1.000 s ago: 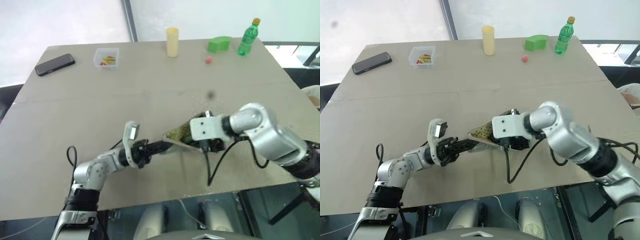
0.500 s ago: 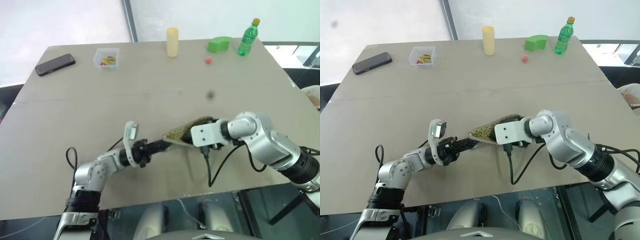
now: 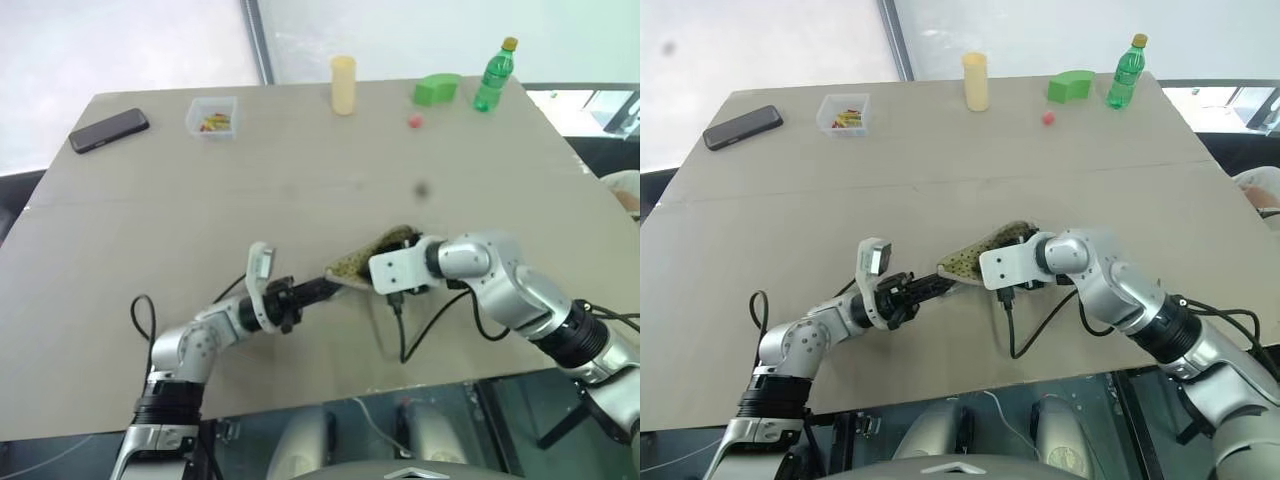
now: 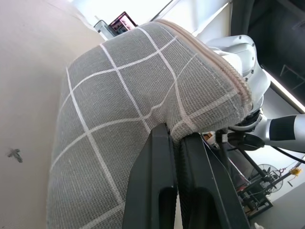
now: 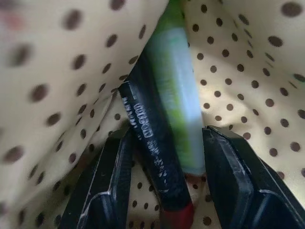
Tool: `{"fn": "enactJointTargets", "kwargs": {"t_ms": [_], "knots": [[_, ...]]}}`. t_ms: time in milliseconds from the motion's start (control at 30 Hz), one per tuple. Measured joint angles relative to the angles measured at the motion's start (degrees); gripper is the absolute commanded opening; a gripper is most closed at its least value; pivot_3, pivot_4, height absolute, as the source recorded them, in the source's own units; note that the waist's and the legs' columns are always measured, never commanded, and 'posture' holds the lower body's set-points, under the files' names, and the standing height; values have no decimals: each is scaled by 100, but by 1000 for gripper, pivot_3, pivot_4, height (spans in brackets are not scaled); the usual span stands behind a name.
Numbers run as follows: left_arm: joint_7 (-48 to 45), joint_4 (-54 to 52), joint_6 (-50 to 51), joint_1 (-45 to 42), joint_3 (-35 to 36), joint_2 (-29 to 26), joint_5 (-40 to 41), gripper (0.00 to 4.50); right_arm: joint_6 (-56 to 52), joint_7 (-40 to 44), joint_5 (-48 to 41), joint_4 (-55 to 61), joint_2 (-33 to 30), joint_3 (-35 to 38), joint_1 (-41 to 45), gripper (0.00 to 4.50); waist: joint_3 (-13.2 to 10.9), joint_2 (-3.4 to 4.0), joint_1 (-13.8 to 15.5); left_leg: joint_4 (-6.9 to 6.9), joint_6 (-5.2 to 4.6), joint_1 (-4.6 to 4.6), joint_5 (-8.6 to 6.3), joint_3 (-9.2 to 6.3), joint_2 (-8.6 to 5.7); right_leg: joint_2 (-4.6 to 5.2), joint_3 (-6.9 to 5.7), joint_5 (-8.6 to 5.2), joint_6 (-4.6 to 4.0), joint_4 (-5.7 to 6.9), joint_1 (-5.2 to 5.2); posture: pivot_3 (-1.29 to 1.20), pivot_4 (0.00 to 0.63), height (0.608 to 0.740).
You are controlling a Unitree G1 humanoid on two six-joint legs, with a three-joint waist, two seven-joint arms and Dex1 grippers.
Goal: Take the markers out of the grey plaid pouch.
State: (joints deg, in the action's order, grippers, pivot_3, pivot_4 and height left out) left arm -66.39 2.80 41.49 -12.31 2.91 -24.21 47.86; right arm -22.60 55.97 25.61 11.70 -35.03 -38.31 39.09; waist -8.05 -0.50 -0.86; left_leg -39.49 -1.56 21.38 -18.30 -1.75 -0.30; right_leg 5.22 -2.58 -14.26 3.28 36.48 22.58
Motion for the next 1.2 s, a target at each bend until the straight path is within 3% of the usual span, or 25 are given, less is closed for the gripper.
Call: {"fn": "enactJointTargets", "kwargs": {"t_ms": [67,100,333,500,600,667,800,867,1033,1133,1200], "knots": [[-1,0,-12,8,-11,15,-41,0,64,-18,61,-18,5,38,-3,648,1,-2,2,5,0,-21,0,3,0,0,4,0,0,0,-18,0,150,740],[-1,0,-16,18,-14,19,-46,0,81,-14,74,-18,5,53,-17,422,1,-2,2,9,0,-43,0,4,1,-1,5,-1,0,-3,-37,0,150,740],[2,8,-175,66,17,70,-112,0,-242,381,-378,595,-123,657,-478,411,-2,0,22,18,-1,-57,-1,2,1,-1,10,-1,0,-8,-49,0,150,740],[88,276,-724,-26,156,133,-417,0,-1256,1205,-2028,1887,-355,1962,-772,410,-6,5,30,23,-2,-52,-1,-4,2,-1,9,-1,0,-18,-48,0,150,740],[118,410,-1072,-124,156,200,-617,0,-1747,1295,-2748,2187,-333,2568,-769,410,-6,4,41,23,-3,-55,-2,-6,2,0,9,-1,-1,-17,-50,0,150,740],[108,506,-1415,-147,144,214,-812,0,-2089,1183,-3232,2204,-147,3008,-750,410,-6,4,37,23,-3,-55,-2,-6,2,1,10,0,-1,-15,-50,0,150,740],[83,646,-2142,-248,106,252,-1235,0,-2951,262,-4132,2007,814,4152,-183,410,-7,7,25,24,-2,-57,-1,-3,3,3,16,0,-2,-4,-45,0,150,740],[59,642,-2382,-231,99,258,-1346,0,-3246,-195,-4290,1847,893,4543,107,410,-6,6,56,25,-2,-54,-2,-7,2,7,13,0,-2,-7,-44,0,150,740],[-46,223,-2767,179,30,109,-1522,0,-3268,-626,-4104,1167,-280,4757,207,410,-9,9,62,40,-16,-47,-9,-3,-22,26,28,0,-1,-28,-39,0,150,740],[-43,-40,-2791,451,31,-15,-1525,0,-2742,-800,-3569,628,-927,4232,180,410,-8,9,-20,55,-17,-59,-10,-4,-27,19,39,0,0,-35,-37,0,150,740],[-41,-180,-2805,611,24,-76,-1539,0,-2572,-943,-3273,89,-955,3830,201,410,-8,9,-59,61,-17,-69,-10,-4,-24,14,49,0,0,-32,-37,0,150,740]]}}
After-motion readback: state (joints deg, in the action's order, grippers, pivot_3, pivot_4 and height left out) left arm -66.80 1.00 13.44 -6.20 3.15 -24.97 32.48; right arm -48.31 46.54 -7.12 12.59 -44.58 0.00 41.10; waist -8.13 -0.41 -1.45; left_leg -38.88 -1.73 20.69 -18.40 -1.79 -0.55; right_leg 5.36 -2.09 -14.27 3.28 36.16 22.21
